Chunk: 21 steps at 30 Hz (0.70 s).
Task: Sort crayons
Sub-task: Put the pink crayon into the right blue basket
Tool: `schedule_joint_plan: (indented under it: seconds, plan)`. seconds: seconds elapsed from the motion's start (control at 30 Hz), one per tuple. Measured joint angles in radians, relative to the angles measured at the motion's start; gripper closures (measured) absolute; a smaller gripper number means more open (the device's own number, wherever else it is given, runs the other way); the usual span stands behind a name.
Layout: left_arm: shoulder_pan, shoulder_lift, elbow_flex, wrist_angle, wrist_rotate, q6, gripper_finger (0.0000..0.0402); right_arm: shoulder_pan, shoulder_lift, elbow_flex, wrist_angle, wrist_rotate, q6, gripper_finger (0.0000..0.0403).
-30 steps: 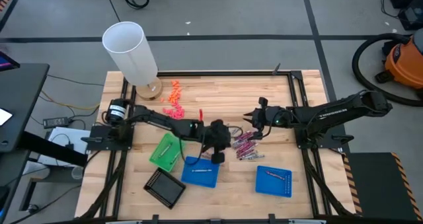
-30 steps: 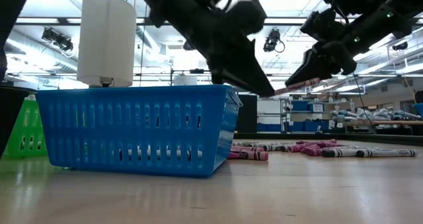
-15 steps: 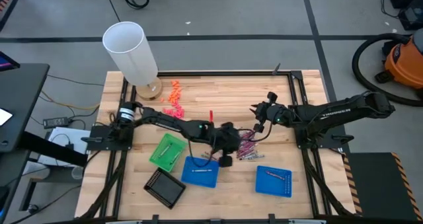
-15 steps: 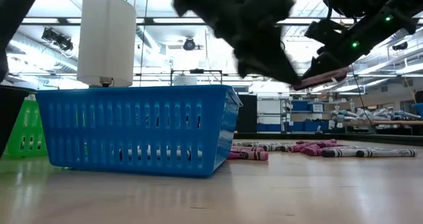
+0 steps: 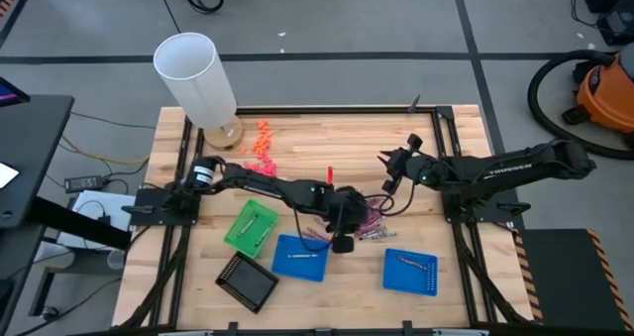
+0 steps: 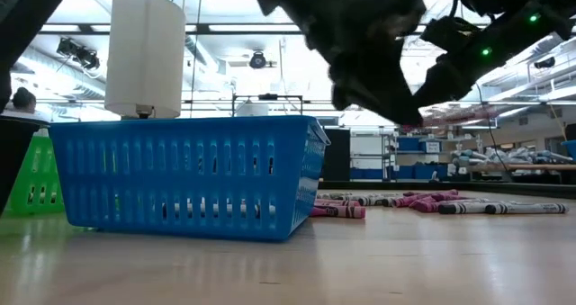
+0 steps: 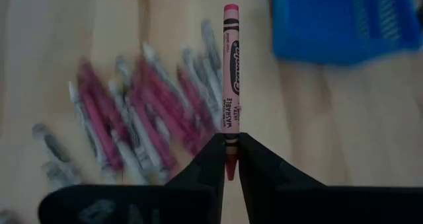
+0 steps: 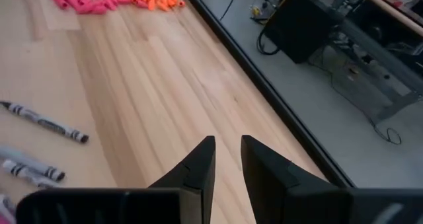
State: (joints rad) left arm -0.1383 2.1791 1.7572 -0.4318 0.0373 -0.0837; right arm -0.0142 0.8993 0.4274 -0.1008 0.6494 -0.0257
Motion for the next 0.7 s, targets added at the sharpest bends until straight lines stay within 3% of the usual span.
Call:
schedule_joint_plan:
  seconds: [0.4, 0.7]
  plan:
    - [-0.010, 0.108, 0.146, 0.027, 0.079, -0.026, 0.0361, 0.024, -0.185, -0.006, -0.118, -0.006, 0.036, 0.0319]
    - [-0.034, 0.115, 0.189, 0.068, 0.080, -0.029, 0.0361, 0.014, -0.230, -0.045, -0.070, -0.021, 0.029, 0.0319]
